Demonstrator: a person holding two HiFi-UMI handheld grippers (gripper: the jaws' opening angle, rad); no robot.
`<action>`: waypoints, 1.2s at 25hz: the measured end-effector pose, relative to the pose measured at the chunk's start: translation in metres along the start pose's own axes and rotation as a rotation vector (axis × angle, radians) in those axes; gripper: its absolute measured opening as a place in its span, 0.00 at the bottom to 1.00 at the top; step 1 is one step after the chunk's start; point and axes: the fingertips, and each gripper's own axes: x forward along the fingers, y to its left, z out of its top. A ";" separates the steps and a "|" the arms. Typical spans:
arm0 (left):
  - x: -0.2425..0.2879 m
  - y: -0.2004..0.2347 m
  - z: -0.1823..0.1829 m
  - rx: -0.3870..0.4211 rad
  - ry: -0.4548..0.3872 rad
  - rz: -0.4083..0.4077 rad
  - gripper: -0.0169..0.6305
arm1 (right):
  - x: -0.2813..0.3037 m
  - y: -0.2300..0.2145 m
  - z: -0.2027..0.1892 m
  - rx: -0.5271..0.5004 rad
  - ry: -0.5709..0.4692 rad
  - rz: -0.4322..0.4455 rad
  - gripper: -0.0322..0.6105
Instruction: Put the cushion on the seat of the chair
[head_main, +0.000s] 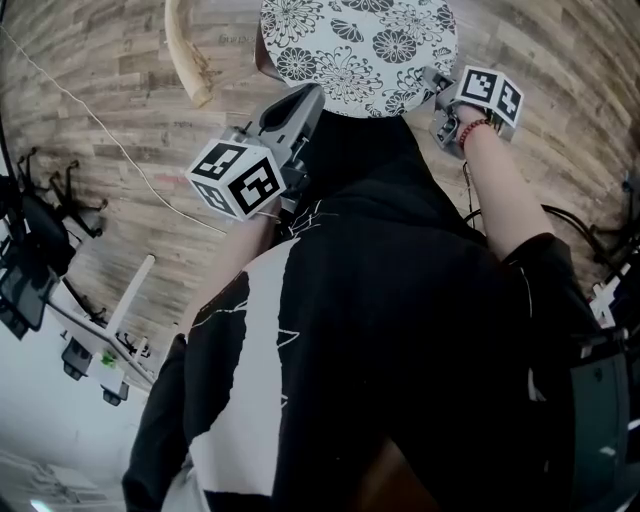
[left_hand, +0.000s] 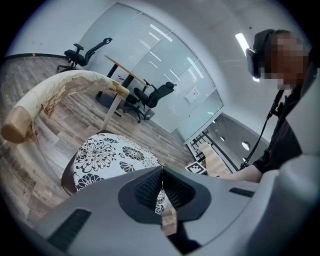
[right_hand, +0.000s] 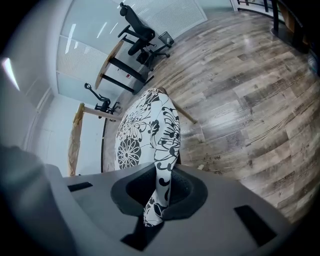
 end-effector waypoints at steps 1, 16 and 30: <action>0.001 0.001 -0.001 0.001 0.001 0.000 0.05 | 0.002 -0.002 0.000 0.004 -0.002 0.002 0.10; 0.013 0.011 -0.007 -0.003 0.007 0.010 0.05 | 0.017 -0.015 0.002 0.014 0.011 0.005 0.10; 0.016 0.024 -0.010 -0.006 0.007 0.029 0.05 | 0.030 -0.024 0.003 0.017 0.019 -0.008 0.10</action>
